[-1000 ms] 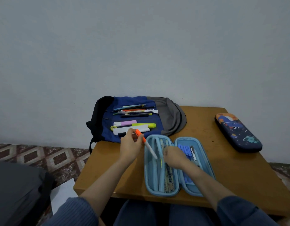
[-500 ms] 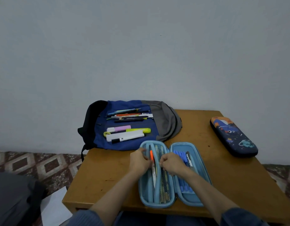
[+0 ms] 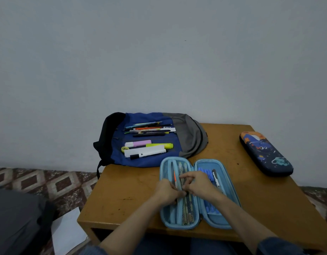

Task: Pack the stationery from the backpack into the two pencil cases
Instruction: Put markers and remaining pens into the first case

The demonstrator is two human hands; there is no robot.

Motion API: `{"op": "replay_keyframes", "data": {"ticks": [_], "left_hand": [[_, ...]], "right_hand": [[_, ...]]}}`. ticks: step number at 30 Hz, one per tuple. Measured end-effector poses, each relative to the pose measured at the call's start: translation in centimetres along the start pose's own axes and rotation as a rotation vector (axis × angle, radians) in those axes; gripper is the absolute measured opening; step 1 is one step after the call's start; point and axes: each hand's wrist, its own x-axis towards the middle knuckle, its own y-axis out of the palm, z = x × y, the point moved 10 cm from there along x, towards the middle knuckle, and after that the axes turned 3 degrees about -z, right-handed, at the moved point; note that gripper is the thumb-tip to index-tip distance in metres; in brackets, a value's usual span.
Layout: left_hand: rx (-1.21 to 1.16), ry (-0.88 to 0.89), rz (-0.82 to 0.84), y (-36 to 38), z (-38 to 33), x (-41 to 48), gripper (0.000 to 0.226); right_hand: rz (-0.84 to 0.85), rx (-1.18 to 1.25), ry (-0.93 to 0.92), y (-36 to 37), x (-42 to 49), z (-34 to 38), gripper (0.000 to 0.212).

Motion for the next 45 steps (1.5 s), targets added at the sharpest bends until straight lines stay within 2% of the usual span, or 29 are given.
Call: {"op": "replay_keyframes", "data": {"ticks": [6,11,15,18,27,30,33,36,38,40,43,45], "left_hand": [[0.055,0.041,-0.113,-0.4,0.1,-0.7,0.021],[-0.03,0.034,-0.096,-0.5,0.2,-0.9,0.01],[0.021,0.134,-0.221,-1.5,-0.7,-0.6,0.012],[-0.003,0.128,-0.26,-1.6,-0.3,-0.5,0.02],[0.096,-0.006,-0.188,-1.2,-0.2,0.3,0.014],[0.198,0.011,-0.256,-2.4,-0.2,0.4,0.018],[0.246,0.105,-0.33,-4.9,-0.8,0.5,0.015],[0.253,0.196,-0.492,-9.0,-0.7,0.5,0.011],[0.336,0.254,-0.604,-11.8,-0.2,0.7,0.023],[0.512,0.277,-0.634,-13.8,0.7,1.5,0.045],[0.805,0.18,-0.508,-15.1,3.9,3.7,0.063],[0.875,0.126,-0.416,-14.7,6.6,4.6,0.065]], "right_hand": [[-0.017,-0.108,-0.068,-0.2,-0.5,1.0,0.041],[-0.057,-0.666,-0.289,0.6,-1.2,3.2,0.046],[0.073,-0.809,-0.271,2.3,-1.0,2.2,0.052],[0.066,-0.807,-0.261,2.1,-0.6,2.0,0.054],[0.038,-0.739,-0.289,1.6,0.1,2.6,0.051],[0.061,-0.754,-0.301,2.6,0.1,1.7,0.049],[0.046,-0.757,-0.3,2.6,0.2,1.5,0.047],[0.045,-0.746,-0.295,2.7,0.4,1.8,0.045],[0.038,-0.738,-0.29,2.7,0.5,2.3,0.044],[0.003,-0.729,-0.278,2.0,1.0,3.2,0.042],[-0.138,-0.661,-0.288,0.2,2.6,5.7,0.036],[-0.195,-0.571,-0.318,-0.3,3.7,7.4,0.035]]}}
